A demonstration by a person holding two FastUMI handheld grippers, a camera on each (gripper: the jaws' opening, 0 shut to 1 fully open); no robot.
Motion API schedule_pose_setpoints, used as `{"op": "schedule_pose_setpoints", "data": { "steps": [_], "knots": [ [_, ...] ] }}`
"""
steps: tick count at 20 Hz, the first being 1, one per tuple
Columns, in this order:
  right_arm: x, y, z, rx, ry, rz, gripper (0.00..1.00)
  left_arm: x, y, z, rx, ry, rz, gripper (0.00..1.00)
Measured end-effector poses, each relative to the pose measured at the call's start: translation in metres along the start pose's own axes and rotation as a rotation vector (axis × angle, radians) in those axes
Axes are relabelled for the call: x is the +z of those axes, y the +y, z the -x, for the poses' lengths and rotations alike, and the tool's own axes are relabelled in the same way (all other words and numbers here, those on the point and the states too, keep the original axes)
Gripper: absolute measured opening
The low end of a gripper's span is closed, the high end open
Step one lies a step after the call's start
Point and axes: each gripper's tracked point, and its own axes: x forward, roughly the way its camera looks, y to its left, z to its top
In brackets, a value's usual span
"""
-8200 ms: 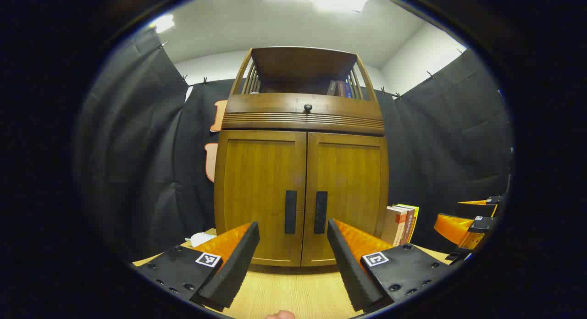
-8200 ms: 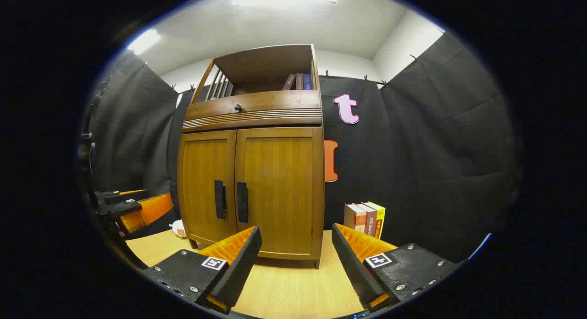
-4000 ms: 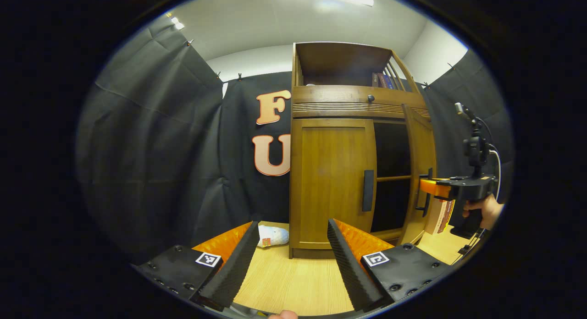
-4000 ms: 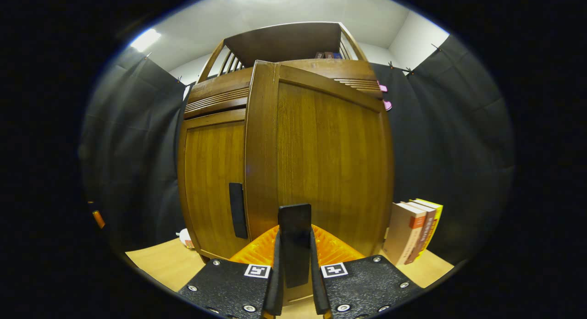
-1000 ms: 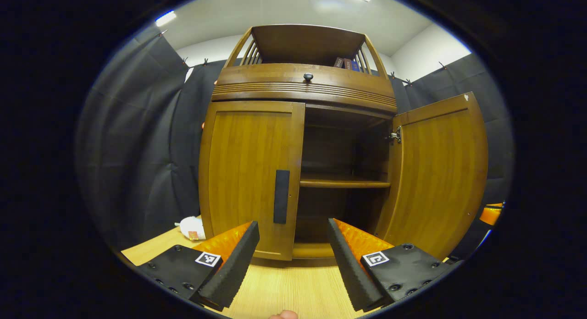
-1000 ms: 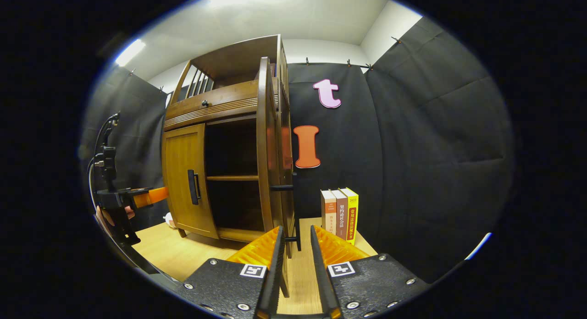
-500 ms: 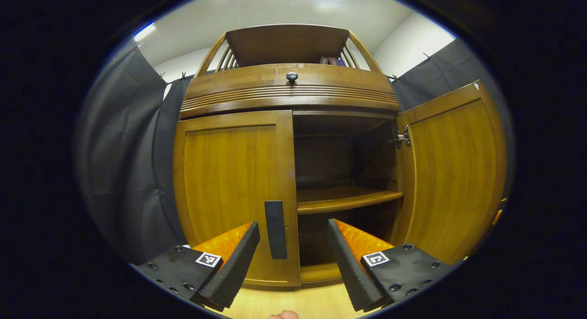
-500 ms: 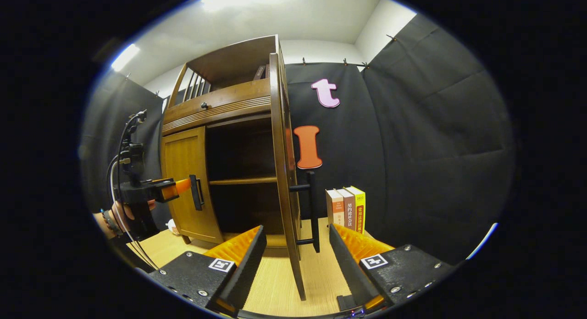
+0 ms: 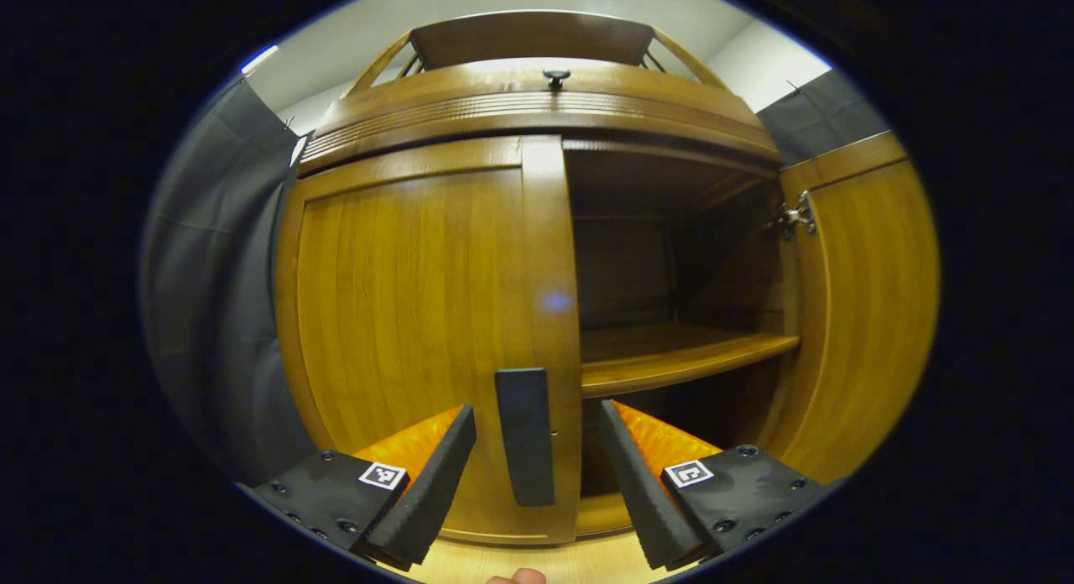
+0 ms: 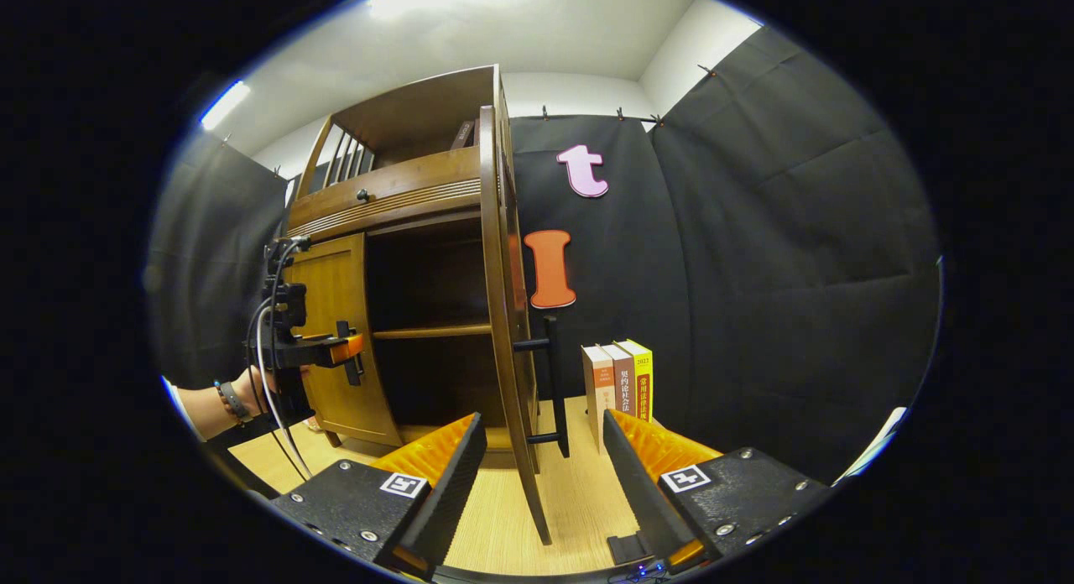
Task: Open the right door of the double-door shoe cabinet with the right hand, and open the left door with the left hand.
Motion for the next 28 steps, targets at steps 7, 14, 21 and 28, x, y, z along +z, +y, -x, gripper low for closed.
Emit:
{"op": "schedule_pose_setpoints", "data": {
  "steps": [7,14,21,28],
  "knots": [
    [0.012,-0.016,0.005,-0.039,-0.029,-0.009,0.86,-0.020,0.015,-0.024,0.008,0.037,0.067,0.94],
    [0.011,-0.017,0.004,-0.040,-0.023,-0.004,0.86,-0.018,0.001,-0.024,-0.030,0.021,0.057,0.63],
    [0.009,-0.013,0.011,-0.030,-0.016,0.003,0.86,-0.017,0.002,-0.024,-0.017,0.024,0.062,0.37],
    [0.012,0.015,0.015,0.014,-0.026,0.017,0.86,-0.017,0.001,0.008,-0.034,0.064,0.044,0.34]
  ]
}}
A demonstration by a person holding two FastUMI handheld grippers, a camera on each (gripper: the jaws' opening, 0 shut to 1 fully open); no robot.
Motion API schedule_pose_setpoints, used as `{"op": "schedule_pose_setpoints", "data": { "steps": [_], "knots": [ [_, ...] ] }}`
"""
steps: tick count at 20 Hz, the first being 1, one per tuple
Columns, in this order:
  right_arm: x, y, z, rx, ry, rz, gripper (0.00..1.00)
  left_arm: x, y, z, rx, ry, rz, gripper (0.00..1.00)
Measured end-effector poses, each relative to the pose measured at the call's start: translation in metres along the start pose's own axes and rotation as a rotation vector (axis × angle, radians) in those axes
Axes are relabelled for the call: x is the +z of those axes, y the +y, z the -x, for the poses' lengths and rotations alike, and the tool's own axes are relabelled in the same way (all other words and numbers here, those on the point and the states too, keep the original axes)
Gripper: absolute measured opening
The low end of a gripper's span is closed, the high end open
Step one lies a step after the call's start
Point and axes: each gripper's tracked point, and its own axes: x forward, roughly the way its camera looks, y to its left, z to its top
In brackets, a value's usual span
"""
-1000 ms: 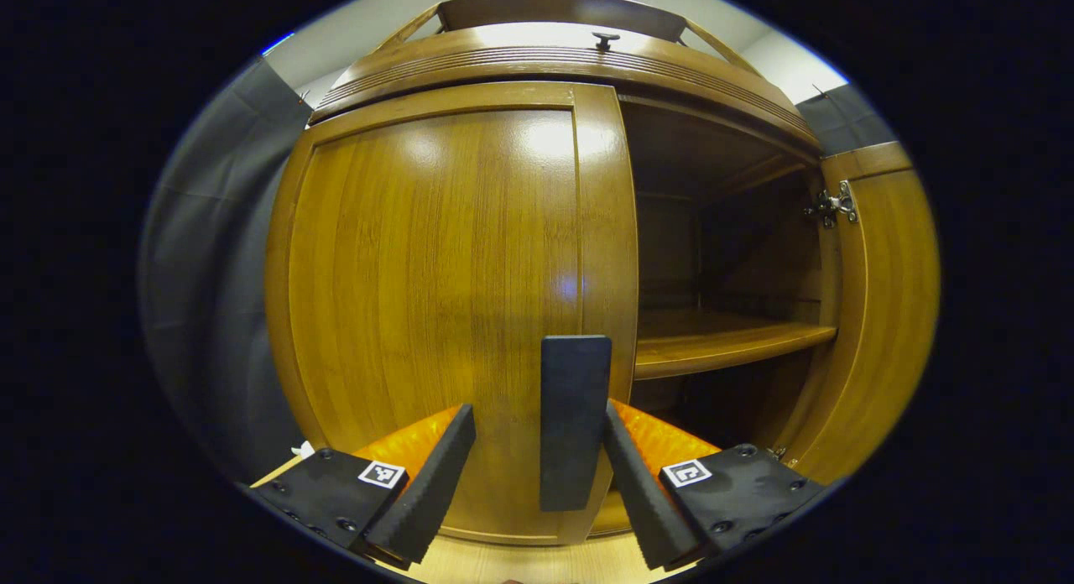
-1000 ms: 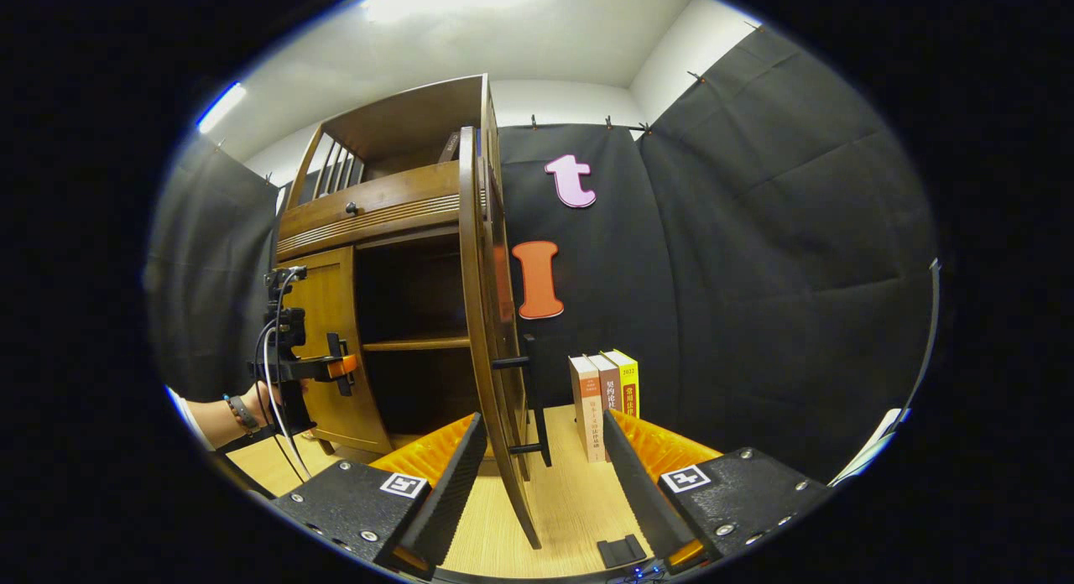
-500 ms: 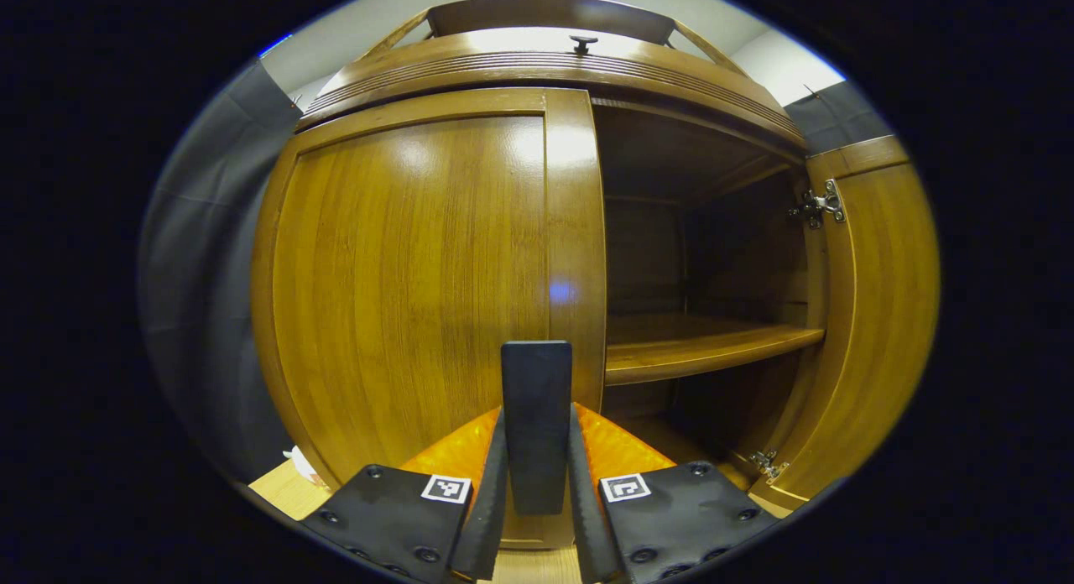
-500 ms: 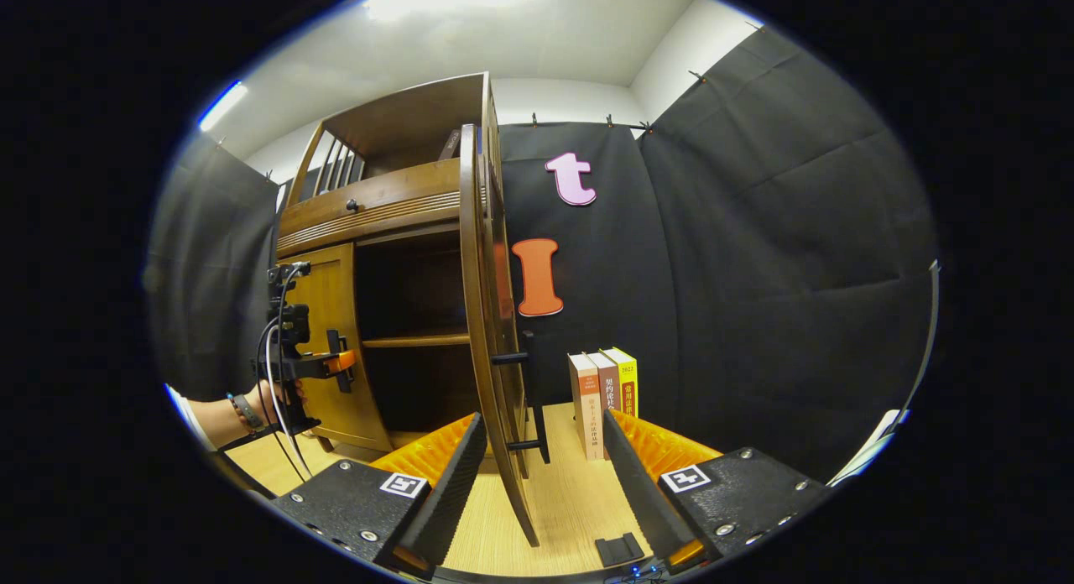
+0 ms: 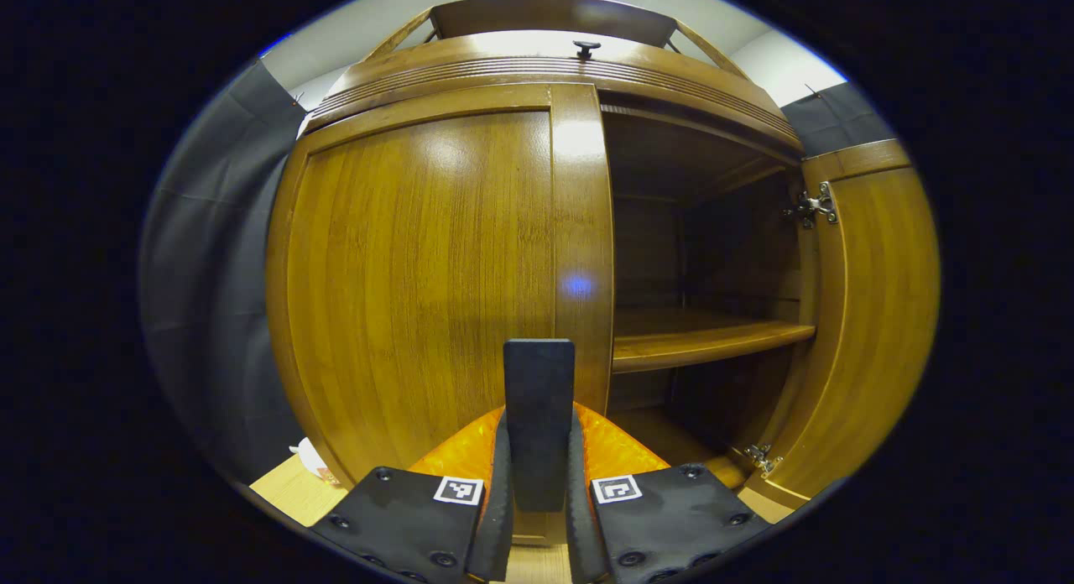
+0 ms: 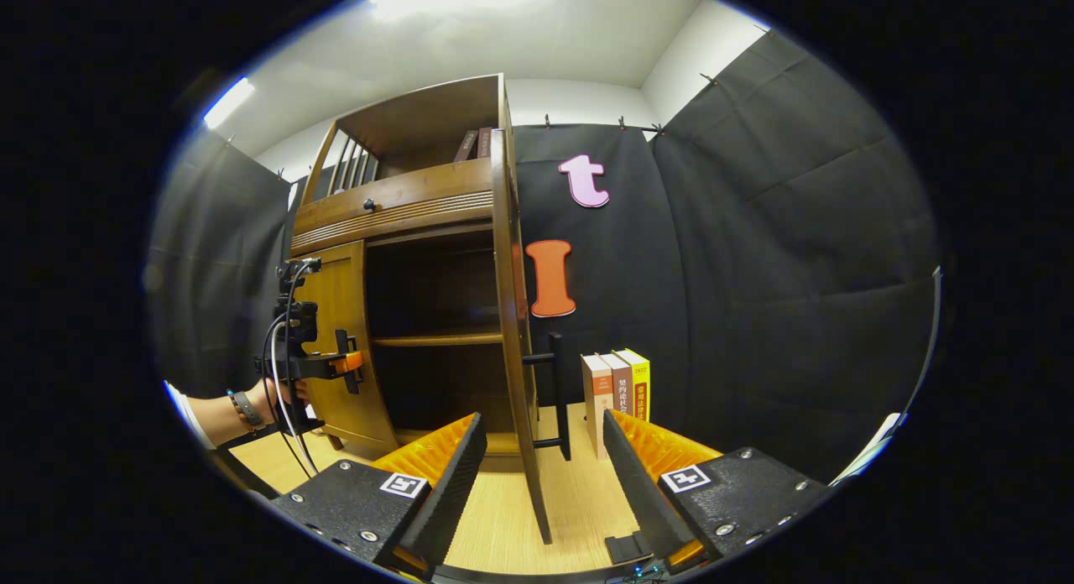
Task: Open the right door of the double-door shoe cabinet with the right hand, and open the left door with the left hand.
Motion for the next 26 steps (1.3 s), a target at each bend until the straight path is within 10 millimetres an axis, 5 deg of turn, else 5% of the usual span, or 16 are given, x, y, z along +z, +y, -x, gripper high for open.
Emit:
{"op": "schedule_pose_setpoints", "data": {
  "steps": [9,18,26],
  "knots": [
    [0.003,0.051,-0.006,0.058,-0.005,0.042,0.86,-0.002,0.039,0.097,-0.018,0.038,0.004,0.33],
    [-0.006,0.101,-0.014,0.096,-0.016,0.041,0.86,0.000,0.139,0.187,0.091,-0.004,-0.004,0.26],
    [-0.007,0.134,-0.019,0.116,-0.027,0.040,0.86,0.000,0.228,0.211,0.123,-0.044,-0.015,0.11]
  ]
}}
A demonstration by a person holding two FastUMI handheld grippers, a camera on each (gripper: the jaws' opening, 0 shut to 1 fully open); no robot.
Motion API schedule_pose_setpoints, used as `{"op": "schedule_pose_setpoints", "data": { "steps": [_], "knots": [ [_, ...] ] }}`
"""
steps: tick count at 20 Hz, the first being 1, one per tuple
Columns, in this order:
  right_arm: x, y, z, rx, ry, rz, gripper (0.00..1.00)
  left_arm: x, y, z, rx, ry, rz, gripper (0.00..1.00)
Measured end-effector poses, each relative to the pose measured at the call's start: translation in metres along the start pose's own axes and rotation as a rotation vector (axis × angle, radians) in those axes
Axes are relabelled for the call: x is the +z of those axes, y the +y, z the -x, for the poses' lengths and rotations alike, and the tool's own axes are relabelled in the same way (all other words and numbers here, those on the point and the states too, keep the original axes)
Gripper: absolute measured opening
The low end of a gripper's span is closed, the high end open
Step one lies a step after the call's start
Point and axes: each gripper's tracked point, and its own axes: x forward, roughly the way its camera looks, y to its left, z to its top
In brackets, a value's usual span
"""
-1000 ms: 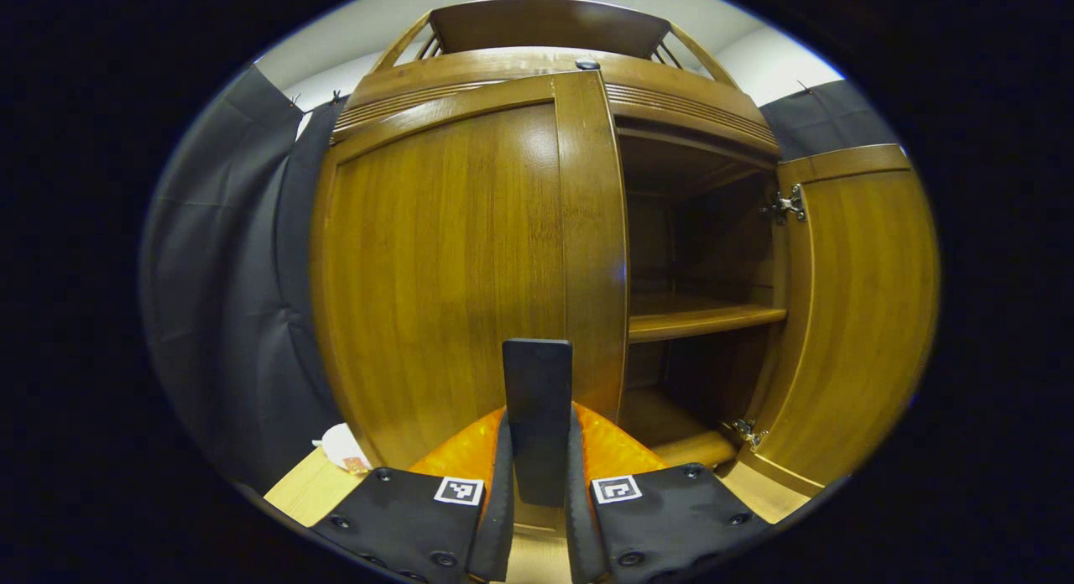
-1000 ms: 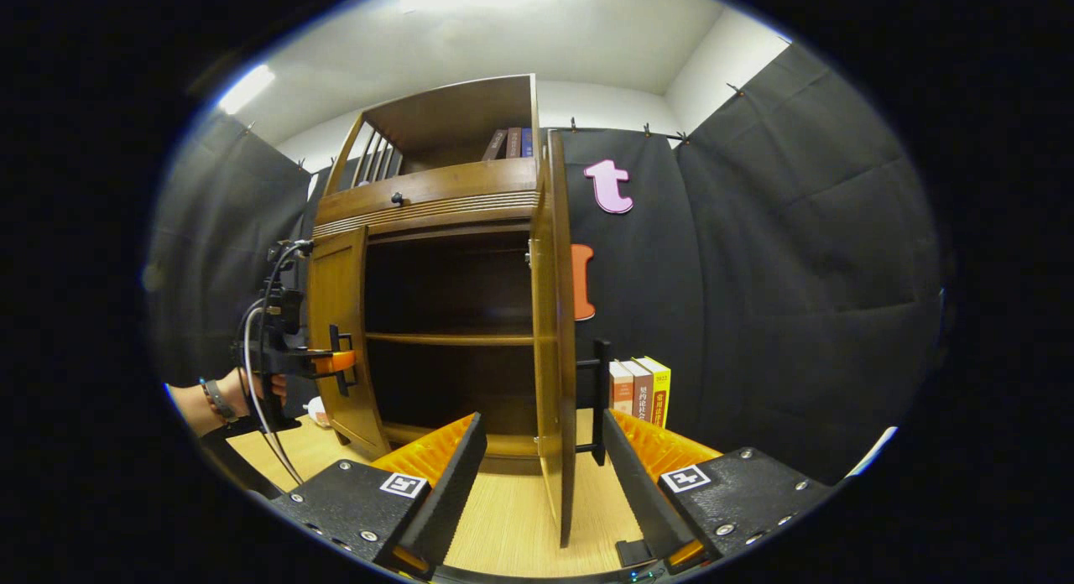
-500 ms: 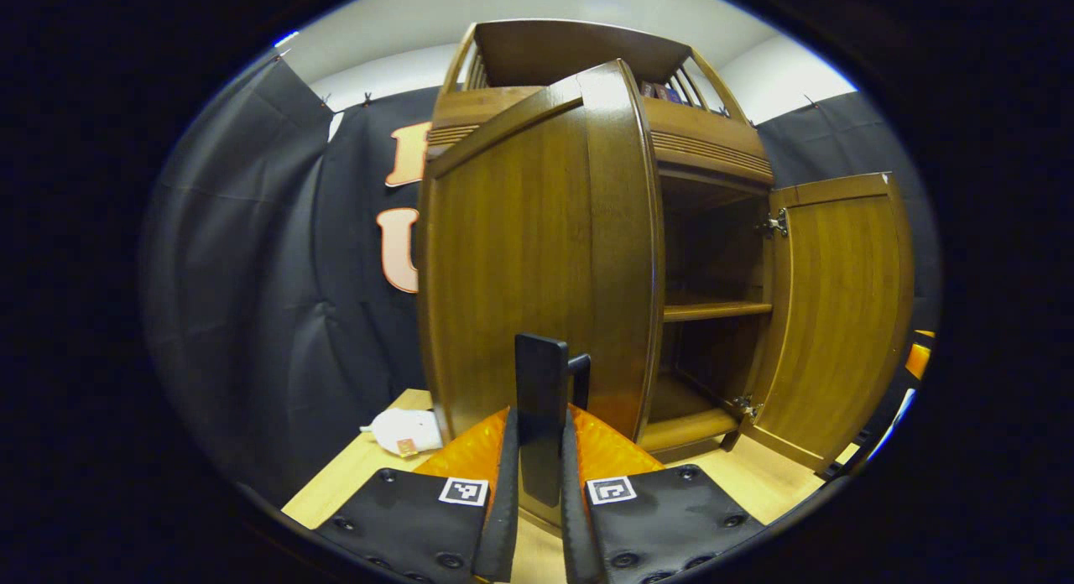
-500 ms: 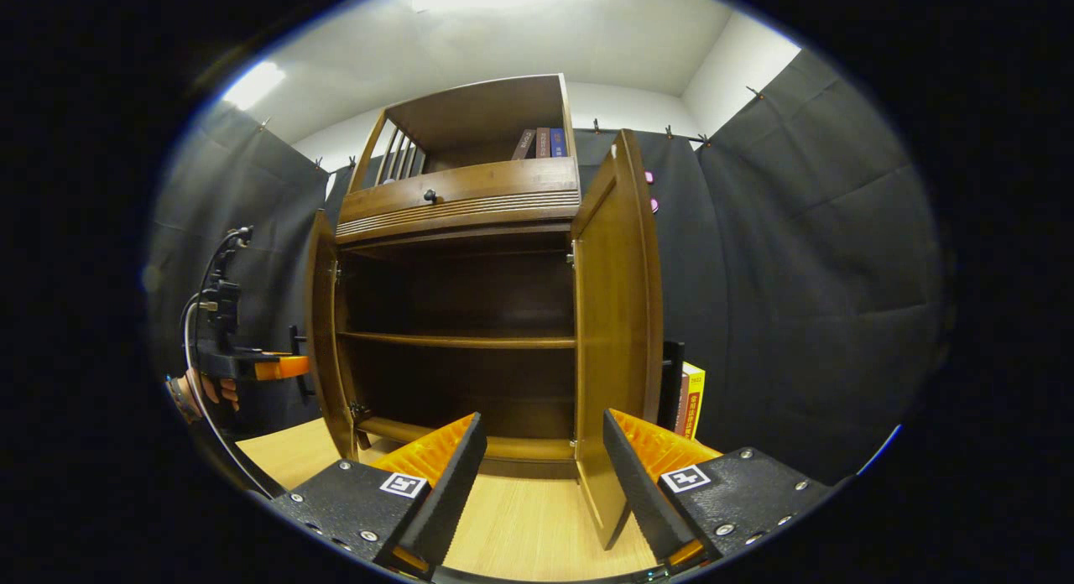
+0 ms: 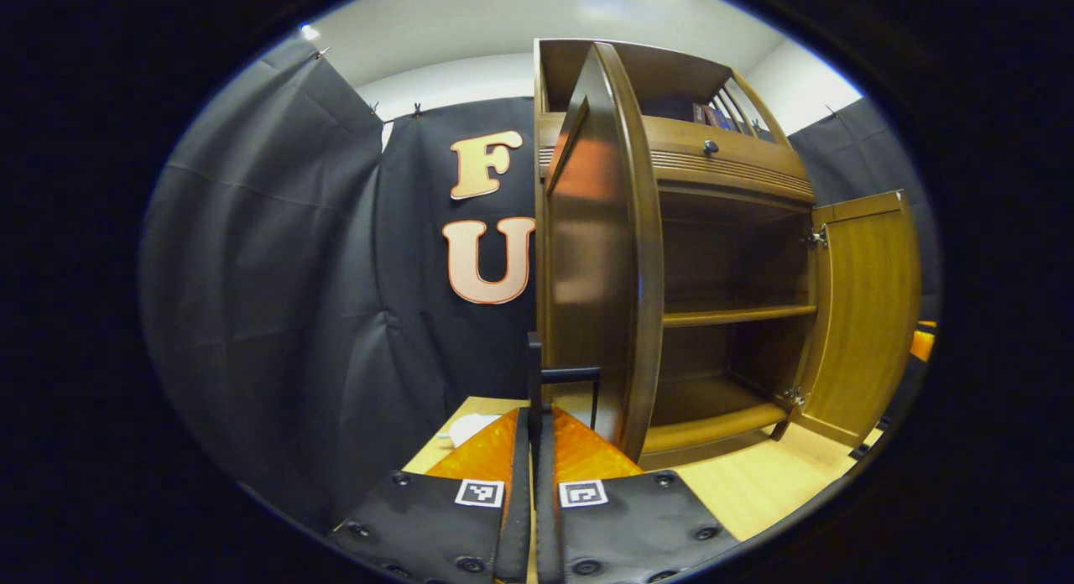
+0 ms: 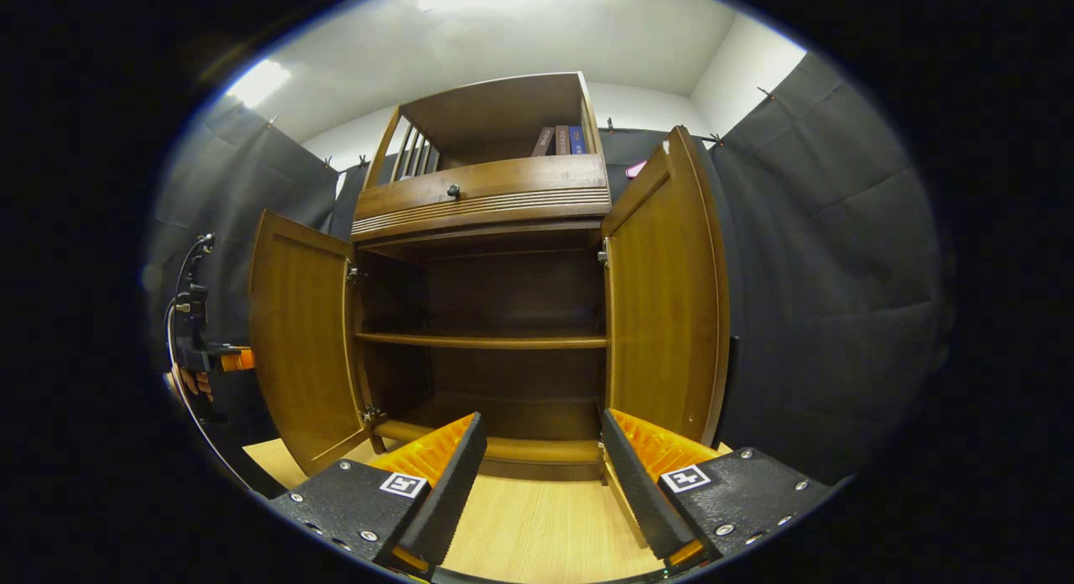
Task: Open the right door of the double-door shoe cabinet with the right hand, and open the left door with the left hand.
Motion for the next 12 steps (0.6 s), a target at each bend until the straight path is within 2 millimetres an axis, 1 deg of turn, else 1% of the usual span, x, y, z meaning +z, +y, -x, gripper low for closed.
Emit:
{"op": "schedule_pose_setpoints", "data": {
  "steps": [1,2,3,4,5,6,11,12],
  "knots": [
    [0.002,0.002,0.001,-0.001,-0.006,-0.002,0.86,0.000,0.005,-0.001,-0.024,-0.003,0.011,0.00],
    [0.002,0.003,0.002,-0.003,-0.007,-0.001,0.86,0.001,0.011,0.000,-0.045,-0.014,0.016,0.07],
    [0.001,0.003,0.003,-0.010,-0.006,0.002,0.86,0.001,0.018,-0.001,-0.063,-0.018,0.014,0.08],
    [0.000,0.003,0.004,-0.016,-0.005,0.006,0.86,0.001,0.025,-0.002,-0.084,-0.024,0.010,0.07],
    [0.000,0.003,0.005,-0.022,-0.005,0.008,0.86,0.000,0.028,-0.002,-0.104,-0.025,0.012,0.00],
    [0.000,0.004,0.006,-0.025,-0.006,0.009,0.86,0.001,0.033,-0.002,-0.127,-0.032,0.019,0.07],
    [0.002,0.004,0.013,-0.042,-0.008,0.001,0.86,-0.001,0.056,-0.008,-0.221,-0.070,0.033,0.07],
    [0.004,0.003,0.014,-0.045,-0.010,0.002,0.86,-0.001,0.059,-0.008,-0.236,-0.079,0.032,0.15]
  ]
}}
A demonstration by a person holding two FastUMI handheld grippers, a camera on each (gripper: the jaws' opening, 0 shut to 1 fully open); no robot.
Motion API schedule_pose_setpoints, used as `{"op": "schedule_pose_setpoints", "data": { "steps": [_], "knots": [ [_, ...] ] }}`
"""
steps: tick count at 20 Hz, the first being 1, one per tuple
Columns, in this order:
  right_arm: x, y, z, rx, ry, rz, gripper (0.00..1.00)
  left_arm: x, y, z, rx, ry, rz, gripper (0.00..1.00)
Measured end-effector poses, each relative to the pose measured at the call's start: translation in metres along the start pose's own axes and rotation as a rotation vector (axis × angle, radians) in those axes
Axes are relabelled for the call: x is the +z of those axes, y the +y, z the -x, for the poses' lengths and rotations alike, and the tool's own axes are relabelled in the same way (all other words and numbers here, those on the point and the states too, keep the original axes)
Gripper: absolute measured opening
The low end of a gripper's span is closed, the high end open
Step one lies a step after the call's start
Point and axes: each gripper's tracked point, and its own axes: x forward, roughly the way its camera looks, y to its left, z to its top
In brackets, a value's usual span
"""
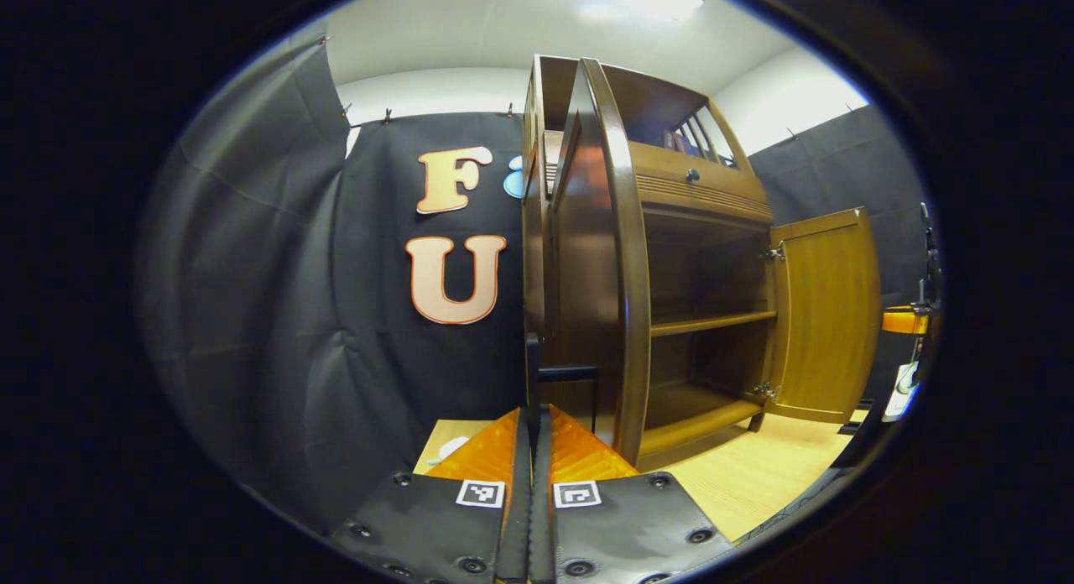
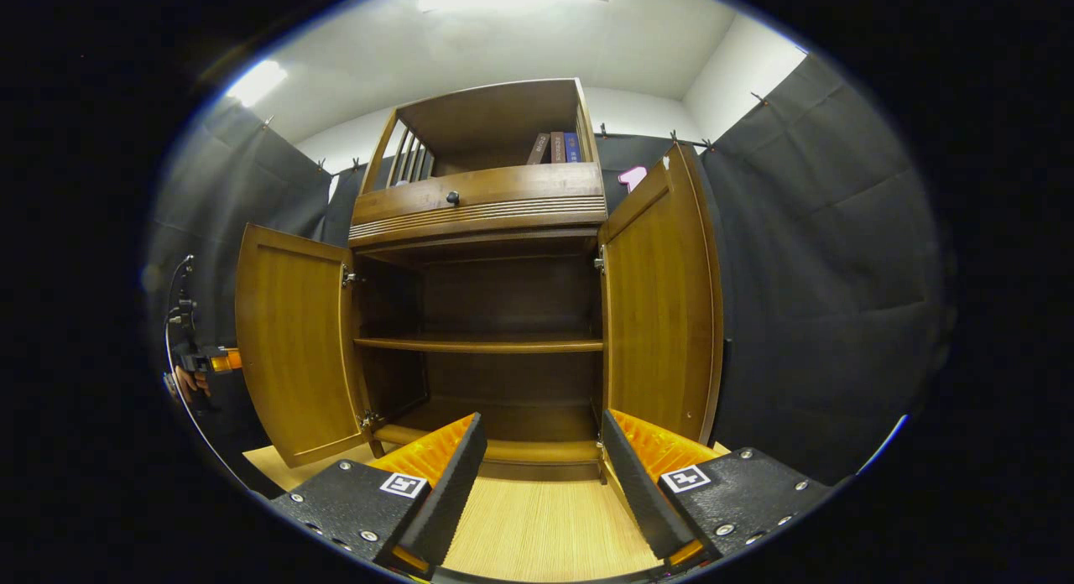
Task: Open the right door of the double-door shoe cabinet with the right hand, and open the left door with the left hand.
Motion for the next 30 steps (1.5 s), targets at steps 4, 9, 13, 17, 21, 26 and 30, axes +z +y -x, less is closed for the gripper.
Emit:
{"op": "schedule_pose_setpoints", "data": {
  "steps": [4,9,13,17,21,26,30],
  "knots": [
    [0.009,-0.001,0.002,-0.008,-0.020,0.020,0.86,-0.014,0.002,0.013,-0.022,0.023,-0.013,0.13],
    [0.011,-0.001,0.002,0.005,-0.028,0.014,0.86,-0.014,0.018,0.058,0.113,0.044,-0.052,0.13],
    [0.003,0.004,-0.006,0.051,-0.004,-0.007,0.86,0.001,-0.002,0.102,0.214,0.039,-0.037,0.12],
    [-0.003,0.006,-0.017,0.094,0.014,-0.016,0.86,0.024,-0.059,0.103,0.231,0.018,0.004,0.13],
    [-0.004,-0.006,-0.018,0.107,0.022,-0.007,0.86,0.049,-0.110,0.066,0.258,-0.037,0.021,0.13],
    [0.003,-0.030,-0.015,0.101,0.008,0.007,0.86,0.051,-0.164,0.011,0.280,-0.023,0.000,0.13],
    [0.008,-0.056,-0.016,0.069,-0.010,0.015,0.86,0.043,-0.184,-0.013,0.280,-0.012,0.046,0.14]
  ]
}}
